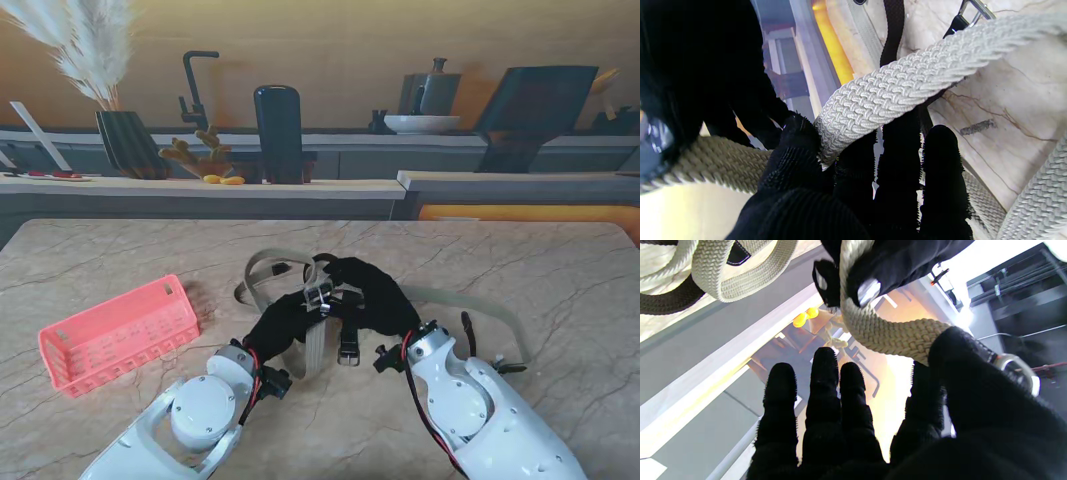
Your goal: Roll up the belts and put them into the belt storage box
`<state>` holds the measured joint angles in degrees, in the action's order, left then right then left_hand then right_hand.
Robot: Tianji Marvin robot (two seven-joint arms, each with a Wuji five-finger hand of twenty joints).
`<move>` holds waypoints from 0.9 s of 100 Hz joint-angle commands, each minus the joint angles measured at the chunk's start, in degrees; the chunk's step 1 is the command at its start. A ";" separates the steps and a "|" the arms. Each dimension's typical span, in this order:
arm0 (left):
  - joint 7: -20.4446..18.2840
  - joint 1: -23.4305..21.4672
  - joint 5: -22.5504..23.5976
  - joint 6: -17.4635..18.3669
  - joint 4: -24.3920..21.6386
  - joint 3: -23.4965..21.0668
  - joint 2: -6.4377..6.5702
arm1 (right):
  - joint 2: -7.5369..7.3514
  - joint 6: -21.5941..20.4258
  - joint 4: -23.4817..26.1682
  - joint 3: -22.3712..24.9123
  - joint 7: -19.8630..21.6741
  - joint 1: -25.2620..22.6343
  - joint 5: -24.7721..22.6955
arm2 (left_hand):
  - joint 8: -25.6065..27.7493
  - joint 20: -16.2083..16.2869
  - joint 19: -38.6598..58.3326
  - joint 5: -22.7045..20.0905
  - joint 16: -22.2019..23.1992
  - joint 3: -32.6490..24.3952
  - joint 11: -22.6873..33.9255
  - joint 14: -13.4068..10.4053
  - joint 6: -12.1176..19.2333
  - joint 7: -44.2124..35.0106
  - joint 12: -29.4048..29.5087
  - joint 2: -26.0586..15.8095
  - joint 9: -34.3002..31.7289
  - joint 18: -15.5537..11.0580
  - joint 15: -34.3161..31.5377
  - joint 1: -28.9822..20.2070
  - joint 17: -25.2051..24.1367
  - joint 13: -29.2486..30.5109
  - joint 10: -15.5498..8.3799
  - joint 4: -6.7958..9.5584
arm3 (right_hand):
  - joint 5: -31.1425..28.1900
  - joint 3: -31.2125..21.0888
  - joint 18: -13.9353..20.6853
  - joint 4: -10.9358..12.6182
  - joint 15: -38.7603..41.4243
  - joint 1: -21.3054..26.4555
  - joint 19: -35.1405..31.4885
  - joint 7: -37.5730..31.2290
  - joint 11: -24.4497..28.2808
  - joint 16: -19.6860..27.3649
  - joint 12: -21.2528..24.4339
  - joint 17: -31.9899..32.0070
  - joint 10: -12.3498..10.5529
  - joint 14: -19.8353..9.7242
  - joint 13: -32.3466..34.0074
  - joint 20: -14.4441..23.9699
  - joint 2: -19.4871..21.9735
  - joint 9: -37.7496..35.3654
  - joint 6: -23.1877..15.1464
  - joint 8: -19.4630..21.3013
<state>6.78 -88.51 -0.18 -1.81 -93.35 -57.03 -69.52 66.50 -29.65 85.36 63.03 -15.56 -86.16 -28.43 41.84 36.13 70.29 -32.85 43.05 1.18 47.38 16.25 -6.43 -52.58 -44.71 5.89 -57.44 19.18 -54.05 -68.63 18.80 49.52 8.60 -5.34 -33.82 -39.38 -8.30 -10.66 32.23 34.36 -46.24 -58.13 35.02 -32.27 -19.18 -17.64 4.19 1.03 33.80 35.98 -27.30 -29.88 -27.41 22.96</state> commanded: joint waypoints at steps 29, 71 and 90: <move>0.02 2.42 14.18 7.75 3.55 2.80 1.62 | 1.16 15.75 4.95 -0.11 6.50 0.02 13.50 | 3.78 -1.27 -1.29 2.95 2.02 0.60 1.24 -3.15 6.33 -0.73 -4.03 -3.60 1.45 -1.94 1.34 -4.37 -0.29 -1.06 -3.63 1.59 | 0.71 5.13 0.39 4.05 -0.57 2.30 -0.89 1.36 -2.23 -0.83 -0.91 0.44 2.87 1.79 -0.22 0.66 7.43 -0.73 6.16 2.13; 2.87 1.43 16.58 12.03 3.39 1.99 1.50 | 0.34 25.35 5.02 1.18 9.64 -0.17 11.03 | -0.17 -1.92 -1.57 1.18 2.15 -0.11 -0.95 -3.21 6.25 1.04 -3.36 -1.63 0.46 -2.46 2.51 -4.87 1.05 -0.27 -3.10 2.15 | -3.57 15.79 -4.67 7.93 -0.82 -12.64 -1.72 22.79 -4.66 -1.58 -1.54 3.39 9.75 9.25 -2.75 1.84 13.98 -2.28 23.57 10.26; 2.07 0.20 15.43 13.58 2.10 1.19 1.74 | 0.48 29.15 4.74 2.10 10.80 -0.14 13.30 | -0.17 -2.19 -1.93 1.15 1.95 0.03 -1.28 -3.30 6.67 0.77 -3.21 -1.70 0.33 -2.59 3.10 -5.06 1.09 -0.01 -3.18 2.03 | -6.49 16.35 -4.93 7.89 -0.83 -13.60 -1.71 25.33 -4.21 -1.97 -2.19 3.44 10.56 10.15 -1.66 1.92 14.13 -7.23 24.02 11.01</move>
<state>8.53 -87.53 15.16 11.28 -90.47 -55.89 -67.71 66.78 -0.72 90.44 64.81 -3.92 -86.05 -14.05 42.20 34.43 68.81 -31.31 44.67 1.90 46.69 14.87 -4.95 -52.22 -48.13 5.38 -57.01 18.30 -51.51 -68.68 19.67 48.97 6.75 -5.32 -39.13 -24.23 -13.00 -4.75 32.07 22.81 -46.24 -33.73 31.22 -33.23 -20.64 -14.62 14.50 11.14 32.54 36.61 -16.40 -35.42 -3.13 33.31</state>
